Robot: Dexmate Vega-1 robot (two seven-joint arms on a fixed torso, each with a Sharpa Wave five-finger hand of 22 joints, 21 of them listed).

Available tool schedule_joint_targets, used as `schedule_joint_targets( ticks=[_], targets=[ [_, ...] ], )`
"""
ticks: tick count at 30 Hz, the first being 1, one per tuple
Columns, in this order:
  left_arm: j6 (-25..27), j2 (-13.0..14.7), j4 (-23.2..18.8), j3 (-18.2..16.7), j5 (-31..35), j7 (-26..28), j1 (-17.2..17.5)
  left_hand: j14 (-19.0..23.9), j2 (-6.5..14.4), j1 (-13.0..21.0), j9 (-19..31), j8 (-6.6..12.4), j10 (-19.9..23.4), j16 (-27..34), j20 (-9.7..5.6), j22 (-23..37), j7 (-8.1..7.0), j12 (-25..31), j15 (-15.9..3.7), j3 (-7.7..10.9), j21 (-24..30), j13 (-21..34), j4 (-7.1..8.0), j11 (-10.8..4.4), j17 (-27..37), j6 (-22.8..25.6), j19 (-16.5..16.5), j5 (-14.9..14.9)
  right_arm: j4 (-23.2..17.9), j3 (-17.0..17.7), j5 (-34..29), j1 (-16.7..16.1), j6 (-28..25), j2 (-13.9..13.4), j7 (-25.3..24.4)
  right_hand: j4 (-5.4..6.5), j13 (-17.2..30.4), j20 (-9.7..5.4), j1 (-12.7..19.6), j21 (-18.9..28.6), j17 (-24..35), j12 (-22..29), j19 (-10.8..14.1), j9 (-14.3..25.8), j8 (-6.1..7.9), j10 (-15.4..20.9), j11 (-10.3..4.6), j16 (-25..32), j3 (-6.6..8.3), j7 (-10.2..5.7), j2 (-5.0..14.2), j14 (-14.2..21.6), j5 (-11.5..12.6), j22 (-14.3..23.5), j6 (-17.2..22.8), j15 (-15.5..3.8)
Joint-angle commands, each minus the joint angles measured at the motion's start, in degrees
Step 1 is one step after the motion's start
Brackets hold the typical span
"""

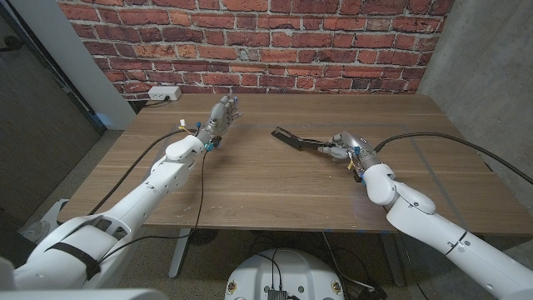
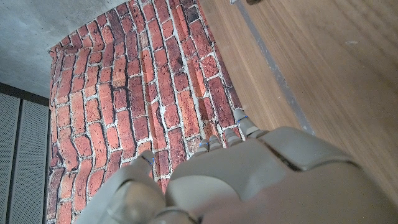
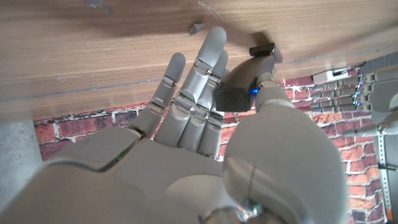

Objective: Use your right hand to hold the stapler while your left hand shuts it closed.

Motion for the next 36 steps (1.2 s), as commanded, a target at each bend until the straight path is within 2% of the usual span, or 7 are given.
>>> schedule_joint_targets(
  ticks=[1,10,18,23,26,28,36],
  targets=[
    [0.7,0.0,-0.5,0.6,0.6,0.3,-0.5,-11.4,6.6,0.4,0.2,-0.24,-12.8,0.0,-1.05,0.2,0.19,0.0,-0.96,0.08,0.1,0.2,-0.28,-0.12,0.1,-16.4,-9.9,0.4,3.0,6.5,8.5,-4.0,9.1,1.7,-3.0,1.46,0.5,-9.28,7.9,0.7,0.4,0.1,-0.7,0.5,0.40,1.8,-2.17,0.1,1.06,-4.07,7.58,-0.4,0.2,0.3,3.7,-0.11],
    [0.8,-0.3,0.5,1.5,1.2,-1.2,-1.8,-10.8,6.3,0.9,0.1,-0.12,-12.3,0.1,-1.14,0.0,-0.15,0.2,-1.14,0.23,0.1,0.2,-0.79,-0.28,0.0,-16.1,-9.6,0.3,7.5,10.8,15.8,-5.7,19.9,4.3,-1.8,1.63,1.0,-9.33,8.0,1.5,0.9,0.1,-1.5,0.9,0.46,1.8,-1.87,0.0,0.74,-4.12,7.74,-0.8,0.4,0.6,3.7,-0.08],
    [-0.3,-1.1,2.1,2.5,2.5,-1.9,-3.3,0.6,3.6,4.8,0.0,1.68,-4.3,2.3,-0.77,-0.4,-0.95,2.3,-1.32,0.97,1.5,0.1,-3.07,-1.60,-0.3,-8.2,-2.8,0.0,10.3,12.8,19.5,-6.3,26.1,6.1,0.1,1.69,1.3,-9.37,8.1,1.9,1.2,0.1,-2.1,1.2,0.45,1.4,-1.77,-0.2,0.51,-4.24,7.74,-1.1,0.5,0.8,3.6,-0.06],
    [-0.5,-1.4,2.5,3.6,4.3,-1.2,-4.4,8.4,1.2,9.4,0.0,2.28,1.4,2.9,-1.57,-0.5,-2.36,3.0,-2.18,1.28,2.3,0.2,-6.30,-2.87,-0.3,-2.7,1.7,-0.5,11.7,13.4,20.8,-6.4,29.3,7.1,0.9,1.71,1.4,-9.40,8.1,2.2,1.3,0.0,-2.5,1.4,0.43,1.1,-1.82,-0.3,0.40,-4.31,7.77,-1.4,0.6,0.9,3.5,-0.05],
    [-0.5,-1.6,2.4,4.1,5.0,-1.0,-4.9,14.2,-1.1,15.7,0.1,2.90,6.2,3.4,-1.56,-0.5,-2.83,3.6,-3.26,2.12,2.7,0.3,-11.12,-3.28,0.0,2.2,4.7,-1.8,12.3,13.7,21.6,-6.4,30.9,7.6,1.4,1.76,1.5,-9.40,8.2,2.4,1.4,0.0,-2.7,1.5,0.43,1.2,-1.81,-0.3,0.34,-4.29,7.80,-1.5,0.6,1.0,3.4,-0.04],
    [-0.2,-1.2,1.8,4.7,6.1,-0.5,-5.2,16.8,-2.2,19.0,0.1,3.33,9.3,3.8,-0.89,-0.4,-2.75,4.0,-3.12,2.51,2.7,0.5,-13.55,-3.68,0.6,5.0,5.9,-2.6,12.5,13.9,21.8,-6.4,31.8,7.9,1.5,1.77,1.6,-9.40,8.2,2.5,1.5,0.0,-2.8,1.6,0.43,1.2,-1.78,-0.4,0.31,-4.27,7.83,-1.5,0.7,1.1,3.4,-0.05],
    [-1.7,-0.8,2.1,6.8,9.3,-1.5,-7.2,22.5,-6.4,25.8,0.3,4.43,16.7,6.0,2.58,-0.1,-1.25,5.1,-3.15,2.16,3.5,0.9,-18.72,-2.67,3.0,12.1,9.6,-4.2,13.9,14.4,23.4,-6.2,35.6,9.2,2.5,1.82,1.8,-9.42,8.3,3.0,1.7,0.1,-3.1,1.8,0.45,1.2,-1.85,-0.4,0.21,-4.20,7.95,-1.7,0.7,1.2,3.4,-0.06]
  ],
)
